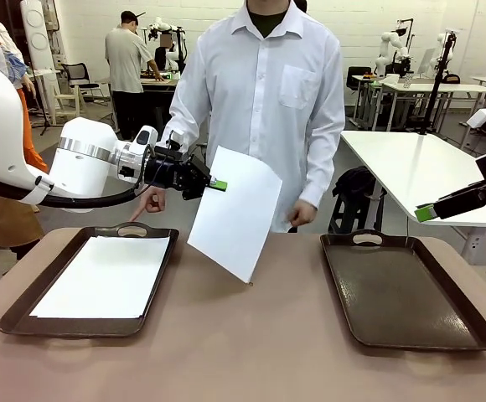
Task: Sort the A4 documents.
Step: Place the A4 Paper in the designated Handle tray.
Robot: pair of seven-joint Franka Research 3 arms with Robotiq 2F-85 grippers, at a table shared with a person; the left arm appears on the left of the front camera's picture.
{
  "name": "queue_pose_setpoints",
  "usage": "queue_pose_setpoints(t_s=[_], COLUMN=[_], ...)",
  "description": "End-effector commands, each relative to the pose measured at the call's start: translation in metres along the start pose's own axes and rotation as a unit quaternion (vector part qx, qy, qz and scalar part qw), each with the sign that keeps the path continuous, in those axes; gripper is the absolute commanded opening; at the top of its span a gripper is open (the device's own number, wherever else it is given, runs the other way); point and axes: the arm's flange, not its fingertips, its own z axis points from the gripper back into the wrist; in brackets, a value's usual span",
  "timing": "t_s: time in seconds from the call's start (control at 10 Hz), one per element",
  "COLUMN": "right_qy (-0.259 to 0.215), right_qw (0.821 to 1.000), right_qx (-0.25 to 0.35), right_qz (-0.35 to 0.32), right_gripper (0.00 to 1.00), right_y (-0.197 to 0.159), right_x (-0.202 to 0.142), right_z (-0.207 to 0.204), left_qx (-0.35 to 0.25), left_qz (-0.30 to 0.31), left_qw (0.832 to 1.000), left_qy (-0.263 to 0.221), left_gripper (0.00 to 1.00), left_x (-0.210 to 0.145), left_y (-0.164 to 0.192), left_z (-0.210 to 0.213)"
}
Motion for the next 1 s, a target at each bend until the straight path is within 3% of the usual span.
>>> queue_pose_setpoints(t_s=[0.0, 0.4, 0.6, 0.8, 0.9], right_qy=[0.0, 0.0, 0.0, 0.0, 0.0], right_qw=[1.0, 1.0, 1.0, 1.0, 1.0], right_qx=[0.001, 0.001, 0.001, 0.001, 0.001], right_qz=[0.0, 0.0, 0.0, 0.0, 0.0], right_gripper=[1.0, 1.0, 1.0, 1.0, 1.0], right_y=[0.0, 0.0, 0.0, 0.0, 0.0], right_x=[0.0, 0.0, 0.0, 0.0, 0.0], right_z=[-0.001, -0.001, -0.001, -0.001, -0.001], left_qx=[-0.004, 0.0, 0.074, 0.093, 0.119], left_qz=[0.007, 0.0, 0.015, 0.025, 0.038], left_qw=[1.0, 1.0, 0.994, 0.983, 0.981], left_qy=[-0.009, 0.0, 0.073, 0.155, 0.151], left_gripper=[0.0, 0.01, 0.01, 0.01, 0.01], left_x=[0.002, 0.0, -0.002, -0.007, -0.009], left_y=[-0.001, 0.0, -0.017, -0.032, -0.034], left_z=[-0.001, 0.0, 0.026, 0.064, 0.082])
